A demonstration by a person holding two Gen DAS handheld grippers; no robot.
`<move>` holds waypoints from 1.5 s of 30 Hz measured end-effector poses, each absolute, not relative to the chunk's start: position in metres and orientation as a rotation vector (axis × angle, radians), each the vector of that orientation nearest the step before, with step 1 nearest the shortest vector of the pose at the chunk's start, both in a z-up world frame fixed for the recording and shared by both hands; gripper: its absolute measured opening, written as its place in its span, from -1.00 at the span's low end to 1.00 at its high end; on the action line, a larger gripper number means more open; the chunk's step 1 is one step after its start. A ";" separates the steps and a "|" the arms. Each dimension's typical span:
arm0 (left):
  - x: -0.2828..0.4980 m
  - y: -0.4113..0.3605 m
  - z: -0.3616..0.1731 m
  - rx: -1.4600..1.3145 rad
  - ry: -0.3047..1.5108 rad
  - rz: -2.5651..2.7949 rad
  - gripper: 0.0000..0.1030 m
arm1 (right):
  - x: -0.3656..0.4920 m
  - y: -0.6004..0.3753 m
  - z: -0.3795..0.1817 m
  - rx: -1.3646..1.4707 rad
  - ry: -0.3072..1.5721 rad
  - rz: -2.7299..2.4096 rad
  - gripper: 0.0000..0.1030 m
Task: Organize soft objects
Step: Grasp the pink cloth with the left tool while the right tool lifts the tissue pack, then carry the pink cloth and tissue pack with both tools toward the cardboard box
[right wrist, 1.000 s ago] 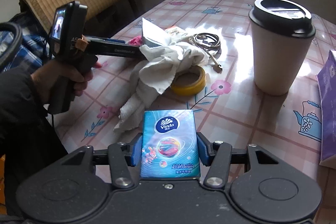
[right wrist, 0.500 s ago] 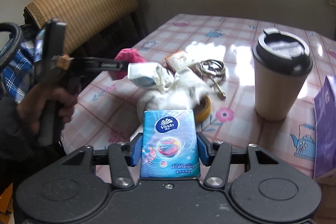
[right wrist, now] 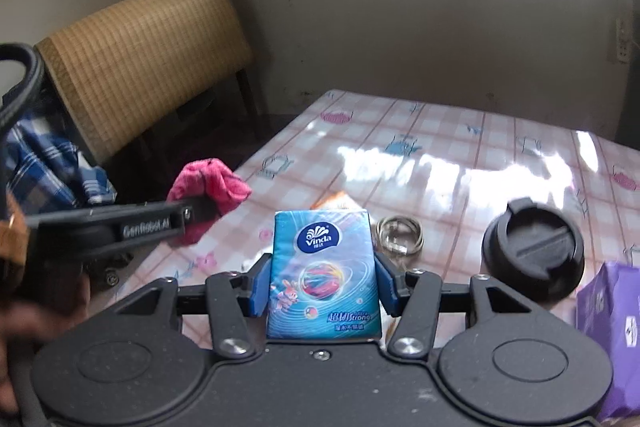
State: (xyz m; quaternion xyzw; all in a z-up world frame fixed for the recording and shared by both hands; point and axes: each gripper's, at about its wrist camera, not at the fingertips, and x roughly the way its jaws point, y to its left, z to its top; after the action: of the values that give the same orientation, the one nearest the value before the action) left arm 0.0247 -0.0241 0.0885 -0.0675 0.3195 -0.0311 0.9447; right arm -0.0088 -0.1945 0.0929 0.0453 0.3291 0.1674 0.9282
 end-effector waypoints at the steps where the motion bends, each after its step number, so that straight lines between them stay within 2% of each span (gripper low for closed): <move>1: 0.025 -0.026 0.091 -0.137 0.650 -0.065 -0.63 | -0.007 -0.195 0.095 0.098 0.674 0.339 0.24; 13: 0.029 -0.039 0.097 -0.121 0.665 -0.065 -0.62 | -0.009 -0.209 0.119 0.094 0.646 0.311 0.24; 45: 0.033 -0.085 0.107 -0.063 0.661 -0.181 -0.62 | -0.021 -0.259 0.134 0.116 0.611 0.203 0.24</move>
State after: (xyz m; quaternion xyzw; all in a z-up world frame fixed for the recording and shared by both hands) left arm 0.0326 -0.0848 0.1069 -0.0309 0.3240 -0.0886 0.9414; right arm -0.0209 -0.2591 0.1335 0.0570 0.2999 0.0996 0.9470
